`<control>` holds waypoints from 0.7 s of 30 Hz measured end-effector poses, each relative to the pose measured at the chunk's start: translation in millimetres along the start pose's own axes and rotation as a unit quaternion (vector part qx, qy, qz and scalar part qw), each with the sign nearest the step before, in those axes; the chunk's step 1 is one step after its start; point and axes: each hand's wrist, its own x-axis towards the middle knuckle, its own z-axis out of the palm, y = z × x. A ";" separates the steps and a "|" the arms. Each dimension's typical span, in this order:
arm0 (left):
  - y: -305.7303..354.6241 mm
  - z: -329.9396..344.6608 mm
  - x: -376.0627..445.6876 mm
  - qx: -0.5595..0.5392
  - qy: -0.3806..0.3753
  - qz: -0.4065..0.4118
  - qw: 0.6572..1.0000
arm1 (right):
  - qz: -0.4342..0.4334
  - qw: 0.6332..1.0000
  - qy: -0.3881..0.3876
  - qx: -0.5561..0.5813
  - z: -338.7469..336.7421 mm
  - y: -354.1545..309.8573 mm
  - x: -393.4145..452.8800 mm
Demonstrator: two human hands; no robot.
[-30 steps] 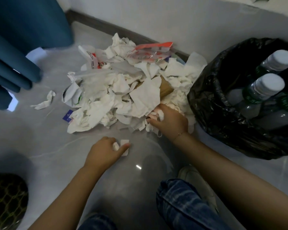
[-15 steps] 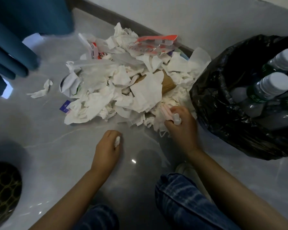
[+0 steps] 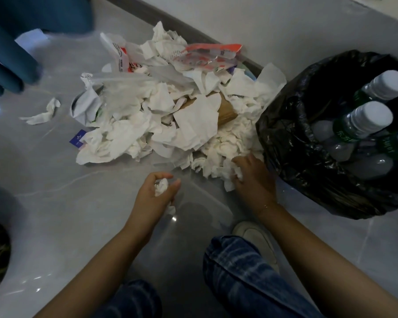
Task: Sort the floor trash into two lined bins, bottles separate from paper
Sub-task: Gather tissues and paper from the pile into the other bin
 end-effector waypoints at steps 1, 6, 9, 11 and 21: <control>0.4 0.2 -0.2 -0.001 -0.002 0.001 1.000 | -0.011 0.999 -0.014 -0.034 7.2 0.1 -0.5; -3.6 -4.9 0.8 0.004 0.019 0.001 1.000 | 0.010 0.997 -0.047 -0.067 32.4 -3.9 -15.7; -5.9 -7.0 1.1 -0.001 0.018 -0.005 1.000 | -0.008 0.996 -0.050 -0.069 37.2 0.0 -12.6; -5.8 -7.9 1.0 -0.003 0.020 -0.006 1.000 | -0.044 0.996 -0.045 -0.058 37.0 -0.2 -7.1; -1.4 -28.0 -6.1 -0.031 0.056 -0.016 0.998 | -0.037 0.969 0.014 0.242 -2.0 -41.1 -13.9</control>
